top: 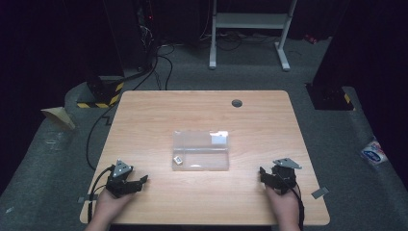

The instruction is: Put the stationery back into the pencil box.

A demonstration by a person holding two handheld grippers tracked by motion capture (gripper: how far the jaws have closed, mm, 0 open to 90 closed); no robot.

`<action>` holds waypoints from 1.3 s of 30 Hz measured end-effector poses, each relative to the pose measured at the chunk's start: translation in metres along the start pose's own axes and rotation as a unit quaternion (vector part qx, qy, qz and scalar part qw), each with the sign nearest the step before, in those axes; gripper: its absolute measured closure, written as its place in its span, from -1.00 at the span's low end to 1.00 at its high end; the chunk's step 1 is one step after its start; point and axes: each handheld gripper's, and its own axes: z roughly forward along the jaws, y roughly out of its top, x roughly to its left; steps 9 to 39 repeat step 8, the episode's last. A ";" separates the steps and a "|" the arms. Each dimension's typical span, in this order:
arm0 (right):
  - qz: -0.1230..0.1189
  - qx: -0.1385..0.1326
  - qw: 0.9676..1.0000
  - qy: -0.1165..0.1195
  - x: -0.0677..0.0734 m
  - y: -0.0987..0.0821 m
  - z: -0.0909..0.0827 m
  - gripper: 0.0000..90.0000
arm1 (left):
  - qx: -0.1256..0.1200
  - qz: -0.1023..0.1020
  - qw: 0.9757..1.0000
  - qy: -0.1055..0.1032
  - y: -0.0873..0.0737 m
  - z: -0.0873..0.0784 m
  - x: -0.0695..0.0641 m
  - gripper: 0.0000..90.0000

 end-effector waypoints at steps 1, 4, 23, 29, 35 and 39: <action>0.006 0.001 1.000 0.003 0.000 0.000 0.000 -0.38 | 0.000 0.000 1.000 0.000 0.000 0.000 0.000 -0.44; 0.009 0.002 1.000 0.005 -0.002 -0.001 -0.001 -0.36 | -0.001 0.000 1.000 0.000 0.000 0.000 0.000 -0.45; 0.012 0.001 1.000 0.003 -0.001 -0.002 -0.002 -0.34 | 0.000 0.001 1.000 0.000 0.000 0.000 0.000 -0.45; 0.012 0.001 1.000 0.003 -0.001 -0.002 -0.002 -0.34 | 0.000 0.001 1.000 0.000 0.000 0.000 0.000 -0.45; 0.012 0.001 1.000 0.003 -0.001 -0.002 -0.002 -0.34 | 0.000 0.001 1.000 0.000 0.000 0.000 0.000 -0.45; 0.012 0.001 1.000 0.003 -0.001 -0.002 -0.002 -0.34 | 0.000 0.001 1.000 0.000 0.000 0.000 0.000 -0.45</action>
